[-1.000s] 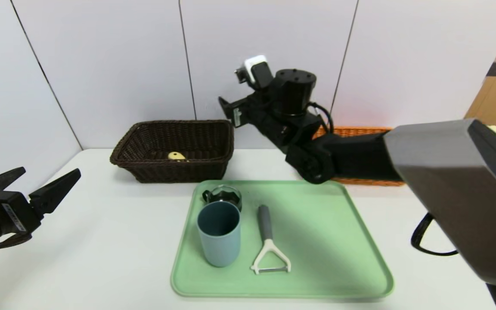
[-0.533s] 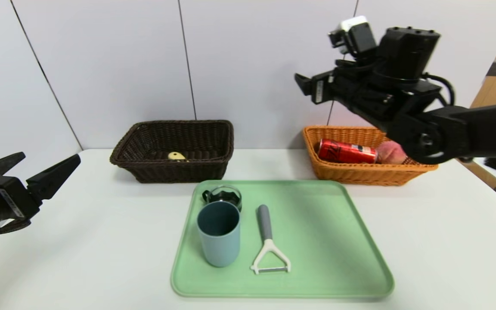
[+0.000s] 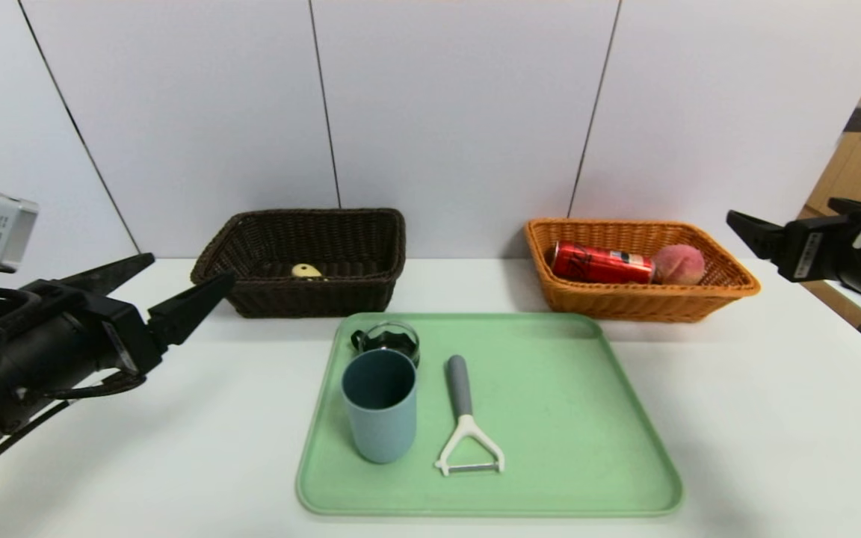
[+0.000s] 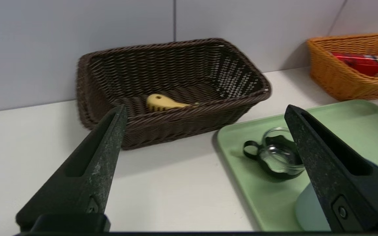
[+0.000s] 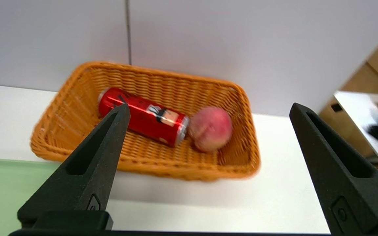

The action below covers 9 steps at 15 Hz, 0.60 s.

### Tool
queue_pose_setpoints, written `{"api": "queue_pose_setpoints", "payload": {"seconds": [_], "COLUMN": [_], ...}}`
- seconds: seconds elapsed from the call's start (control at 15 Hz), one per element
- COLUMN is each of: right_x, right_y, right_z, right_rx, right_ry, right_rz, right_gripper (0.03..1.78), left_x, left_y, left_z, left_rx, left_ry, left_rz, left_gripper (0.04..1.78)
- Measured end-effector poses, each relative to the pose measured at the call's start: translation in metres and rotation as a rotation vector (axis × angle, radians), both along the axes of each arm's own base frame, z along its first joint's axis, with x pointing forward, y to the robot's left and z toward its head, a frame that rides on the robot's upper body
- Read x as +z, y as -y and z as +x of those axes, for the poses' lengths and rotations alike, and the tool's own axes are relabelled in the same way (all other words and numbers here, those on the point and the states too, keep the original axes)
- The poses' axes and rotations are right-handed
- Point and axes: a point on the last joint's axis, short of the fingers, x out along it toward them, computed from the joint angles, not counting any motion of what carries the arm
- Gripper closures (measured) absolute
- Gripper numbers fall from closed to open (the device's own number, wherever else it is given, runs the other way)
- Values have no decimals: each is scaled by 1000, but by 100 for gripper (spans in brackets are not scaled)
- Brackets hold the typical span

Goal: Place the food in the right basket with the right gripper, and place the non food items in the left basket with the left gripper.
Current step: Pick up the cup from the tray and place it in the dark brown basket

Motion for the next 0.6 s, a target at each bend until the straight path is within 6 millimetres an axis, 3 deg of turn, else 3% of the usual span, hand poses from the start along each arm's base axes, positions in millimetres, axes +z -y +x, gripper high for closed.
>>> {"api": "queue_pose_setpoints", "payload": {"seconds": [0.33,0.6], "right_x": [-14,-27], "right_y": [12,12], "right_z": [-31,-42], "right_rx": [-45,-47], "right_ry": [-24,-61], "right_rz": [10,7], "right_gripper": [12,12], "left_x": [-34,-61], "left_y": [46,60], "left_z": [1,-5], "left_rx": [-236,-325], "left_ry": [-61,-17], "left_rz": [70,167], "left_gripper": [13,13]}}
